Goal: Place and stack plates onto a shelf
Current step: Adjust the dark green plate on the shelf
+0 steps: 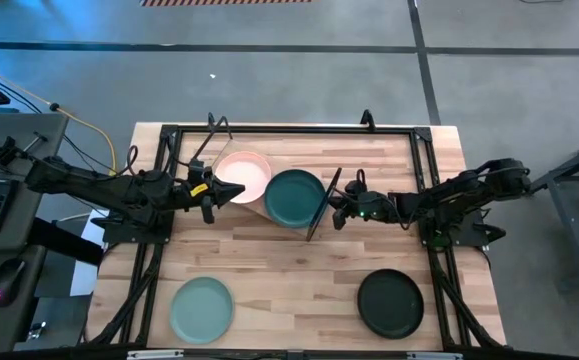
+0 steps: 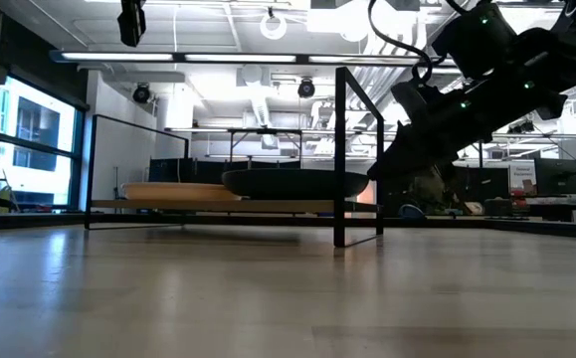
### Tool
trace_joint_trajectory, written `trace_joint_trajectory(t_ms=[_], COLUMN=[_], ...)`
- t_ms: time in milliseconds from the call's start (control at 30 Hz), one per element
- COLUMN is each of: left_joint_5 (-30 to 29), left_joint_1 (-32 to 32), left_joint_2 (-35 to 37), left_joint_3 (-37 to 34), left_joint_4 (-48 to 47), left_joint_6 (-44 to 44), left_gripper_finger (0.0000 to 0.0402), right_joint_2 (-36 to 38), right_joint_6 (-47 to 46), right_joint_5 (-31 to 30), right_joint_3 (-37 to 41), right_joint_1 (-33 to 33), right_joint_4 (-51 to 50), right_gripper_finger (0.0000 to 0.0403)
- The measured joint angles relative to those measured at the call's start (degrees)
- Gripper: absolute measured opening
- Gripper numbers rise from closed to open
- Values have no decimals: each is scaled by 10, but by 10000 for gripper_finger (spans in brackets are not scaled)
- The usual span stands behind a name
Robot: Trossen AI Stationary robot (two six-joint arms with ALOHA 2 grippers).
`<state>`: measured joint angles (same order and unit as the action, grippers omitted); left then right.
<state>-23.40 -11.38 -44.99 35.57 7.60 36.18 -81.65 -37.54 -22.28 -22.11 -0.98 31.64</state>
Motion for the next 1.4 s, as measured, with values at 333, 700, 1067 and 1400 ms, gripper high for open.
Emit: trace_joint_trajectory(t_ms=[333, 700, 1067, 1400], left_joint_5=[0, -7, -14, -26], left_joint_1=[0, 0, 0, 1], left_joint_2=[0, 0, 0, 0], left_joint_3=[0, 0, 0, 0], left_joint_4=[0, 0, 0, 0], left_joint_6=[2, 0, 0, 1], left_gripper_finger=[0, 0, 0, 1], right_joint_2=[0, 0, 0, 0], right_joint_6=[19, 16, 19, 9], right_joint_5=[27, 28, 28, 22], right_joint_3=[0, 0, 0, 0], right_joint_1=[4, 4, 4, 4], right_joint_4=[0, -1, -1, -1], right_gripper_finger=[0, 0, 0, 0])
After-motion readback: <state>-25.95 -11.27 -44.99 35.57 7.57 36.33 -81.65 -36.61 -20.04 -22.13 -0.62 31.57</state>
